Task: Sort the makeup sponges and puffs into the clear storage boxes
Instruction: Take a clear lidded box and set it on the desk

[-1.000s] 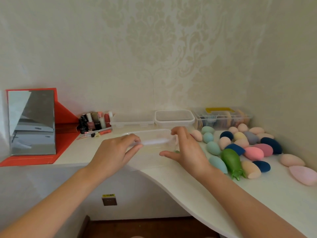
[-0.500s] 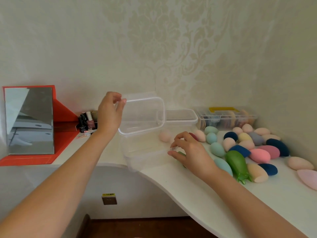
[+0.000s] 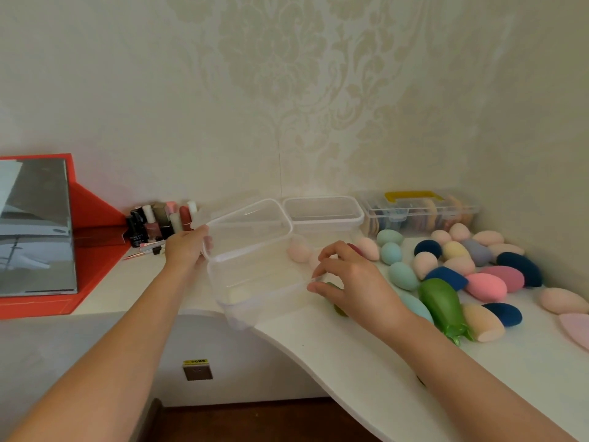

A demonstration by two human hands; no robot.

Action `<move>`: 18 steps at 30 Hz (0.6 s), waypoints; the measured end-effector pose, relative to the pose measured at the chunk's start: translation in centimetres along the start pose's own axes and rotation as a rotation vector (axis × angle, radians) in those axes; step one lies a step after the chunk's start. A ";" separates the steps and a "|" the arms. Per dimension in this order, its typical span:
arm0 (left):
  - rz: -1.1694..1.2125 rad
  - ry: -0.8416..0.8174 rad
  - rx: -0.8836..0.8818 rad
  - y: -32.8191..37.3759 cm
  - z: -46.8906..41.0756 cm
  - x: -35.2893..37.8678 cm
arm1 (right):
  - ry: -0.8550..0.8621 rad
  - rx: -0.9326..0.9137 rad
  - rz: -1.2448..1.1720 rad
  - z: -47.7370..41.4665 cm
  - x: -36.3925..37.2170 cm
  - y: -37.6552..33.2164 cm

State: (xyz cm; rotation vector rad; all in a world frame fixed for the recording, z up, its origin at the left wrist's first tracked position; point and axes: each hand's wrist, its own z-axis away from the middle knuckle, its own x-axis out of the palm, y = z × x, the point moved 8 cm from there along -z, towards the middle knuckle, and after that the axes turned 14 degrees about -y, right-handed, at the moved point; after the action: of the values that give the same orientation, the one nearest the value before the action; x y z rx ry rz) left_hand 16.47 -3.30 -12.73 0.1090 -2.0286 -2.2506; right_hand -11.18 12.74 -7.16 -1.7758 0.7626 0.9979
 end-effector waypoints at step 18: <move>-0.191 -0.010 0.103 2.3 8.5 3.0 | -0.062 0.051 0.058 0.4 -1.1 0.9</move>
State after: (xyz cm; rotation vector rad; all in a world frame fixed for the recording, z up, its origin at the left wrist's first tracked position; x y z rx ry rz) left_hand 12.51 4.45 -9.54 0.3128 -2.2268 -2.2547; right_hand -12.56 12.84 -6.70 -1.6796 0.7980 1.0582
